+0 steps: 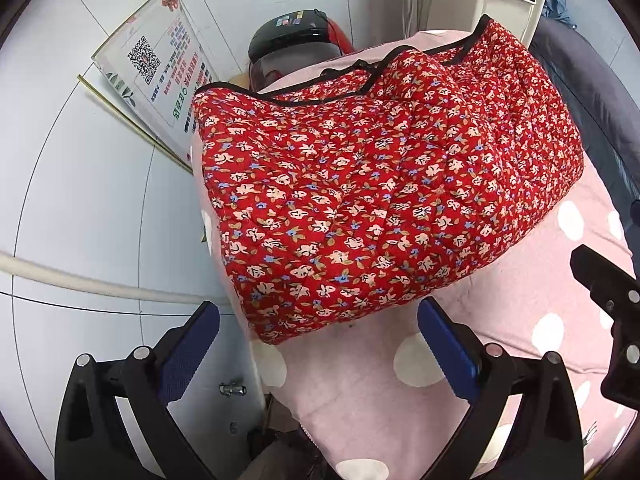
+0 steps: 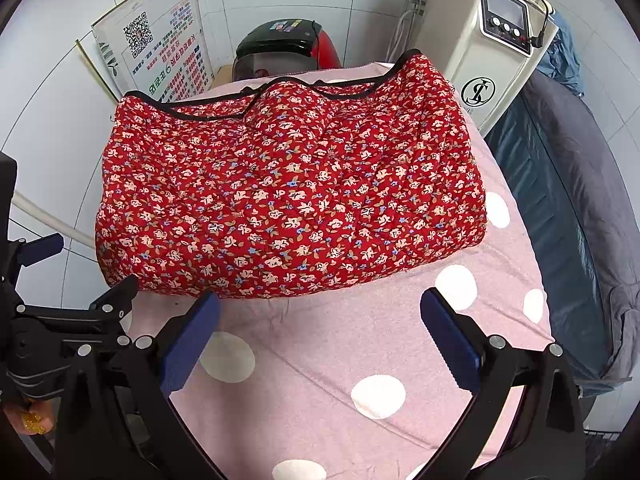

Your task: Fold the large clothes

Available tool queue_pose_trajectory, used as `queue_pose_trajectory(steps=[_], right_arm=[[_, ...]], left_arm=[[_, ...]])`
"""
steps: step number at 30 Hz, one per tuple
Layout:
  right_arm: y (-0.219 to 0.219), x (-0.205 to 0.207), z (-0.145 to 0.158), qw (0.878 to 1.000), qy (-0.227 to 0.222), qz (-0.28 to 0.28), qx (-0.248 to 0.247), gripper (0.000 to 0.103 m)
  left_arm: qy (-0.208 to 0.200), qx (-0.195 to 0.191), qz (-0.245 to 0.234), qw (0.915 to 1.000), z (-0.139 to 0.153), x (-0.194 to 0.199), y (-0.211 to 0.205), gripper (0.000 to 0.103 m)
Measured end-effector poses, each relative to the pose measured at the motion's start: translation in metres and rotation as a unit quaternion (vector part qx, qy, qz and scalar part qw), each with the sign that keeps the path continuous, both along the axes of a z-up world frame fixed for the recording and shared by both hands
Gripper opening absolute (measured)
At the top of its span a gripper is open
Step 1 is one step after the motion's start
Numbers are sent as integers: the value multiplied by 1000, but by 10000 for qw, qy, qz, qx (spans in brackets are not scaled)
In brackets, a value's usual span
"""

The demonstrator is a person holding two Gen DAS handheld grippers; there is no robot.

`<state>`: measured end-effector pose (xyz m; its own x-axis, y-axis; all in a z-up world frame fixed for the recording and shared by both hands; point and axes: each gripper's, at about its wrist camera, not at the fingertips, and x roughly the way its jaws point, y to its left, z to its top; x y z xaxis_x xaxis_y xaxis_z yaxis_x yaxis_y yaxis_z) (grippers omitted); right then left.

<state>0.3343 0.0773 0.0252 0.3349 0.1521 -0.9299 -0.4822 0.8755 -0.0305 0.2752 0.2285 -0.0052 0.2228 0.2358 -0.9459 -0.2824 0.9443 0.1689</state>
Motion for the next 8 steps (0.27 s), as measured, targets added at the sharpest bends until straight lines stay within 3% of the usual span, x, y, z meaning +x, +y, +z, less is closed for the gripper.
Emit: queue_pose_trajectory(steps=[8], right_arm=[[1,-1,2,10000,-17,-9,21,98]], left_arm=[[-25,124,104,9999,5,1,5,97]])
